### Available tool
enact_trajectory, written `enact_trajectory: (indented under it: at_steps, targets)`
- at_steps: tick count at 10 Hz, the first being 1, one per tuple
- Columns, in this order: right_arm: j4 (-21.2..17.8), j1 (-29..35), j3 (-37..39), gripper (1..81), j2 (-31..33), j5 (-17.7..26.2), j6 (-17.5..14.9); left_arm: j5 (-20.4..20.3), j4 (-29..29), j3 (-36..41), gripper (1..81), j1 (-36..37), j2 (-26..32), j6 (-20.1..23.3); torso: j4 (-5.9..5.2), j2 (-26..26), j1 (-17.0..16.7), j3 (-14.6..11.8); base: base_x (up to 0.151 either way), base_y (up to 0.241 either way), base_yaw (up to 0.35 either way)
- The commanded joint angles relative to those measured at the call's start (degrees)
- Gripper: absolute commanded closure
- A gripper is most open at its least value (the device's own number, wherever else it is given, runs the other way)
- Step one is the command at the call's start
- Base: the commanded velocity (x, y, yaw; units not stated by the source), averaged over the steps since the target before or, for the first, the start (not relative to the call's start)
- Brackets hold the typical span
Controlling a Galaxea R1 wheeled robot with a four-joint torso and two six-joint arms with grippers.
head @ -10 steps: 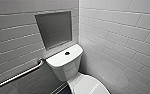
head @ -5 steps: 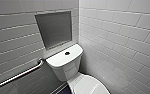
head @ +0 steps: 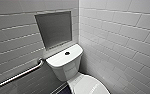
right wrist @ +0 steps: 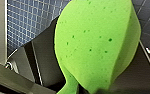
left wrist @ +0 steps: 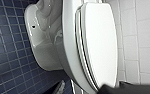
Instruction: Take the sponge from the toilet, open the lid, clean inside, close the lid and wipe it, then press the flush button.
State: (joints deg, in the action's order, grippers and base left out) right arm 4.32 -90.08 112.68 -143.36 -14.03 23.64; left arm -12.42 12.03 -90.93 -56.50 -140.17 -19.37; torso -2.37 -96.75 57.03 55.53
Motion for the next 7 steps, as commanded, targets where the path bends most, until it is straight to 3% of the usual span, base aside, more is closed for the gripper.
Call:
enact_trajectory:
  at_steps: [1,4,6,7]
  targets:
    - [2.2,-0.2,-0.4,81.1,0.6,3.1,-0.1,4.7,0.2,-4.0,1.0,5.9,-3.4,-0.8,0.00,0.0,0.0,0.0,0.000,0.000,0.000]
    - [2.5,-0.2,-0.4,81.1,-0.1,3.5,-0.1,7.0,0.2,-5.3,1.0,7.9,-7.1,-0.7,0.00,0.0,0.0,0.0,0.000,0.000,0.000]
    - [2.5,0.0,-0.4,81.1,-0.2,3.6,-0.1,7.2,0.6,-5.3,1.0,9.0,-8.3,-0.8,0.00,0.0,0.0,5.5,0.000,0.000,0.000]
    - [2.5,0.2,-0.5,81.1,-0.1,3.6,-0.1,7.2,1.2,-5.3,1.0,9.4,-8.6,-0.7,0.00,0.0,0.0,4.9,0.000,0.000,0.000]
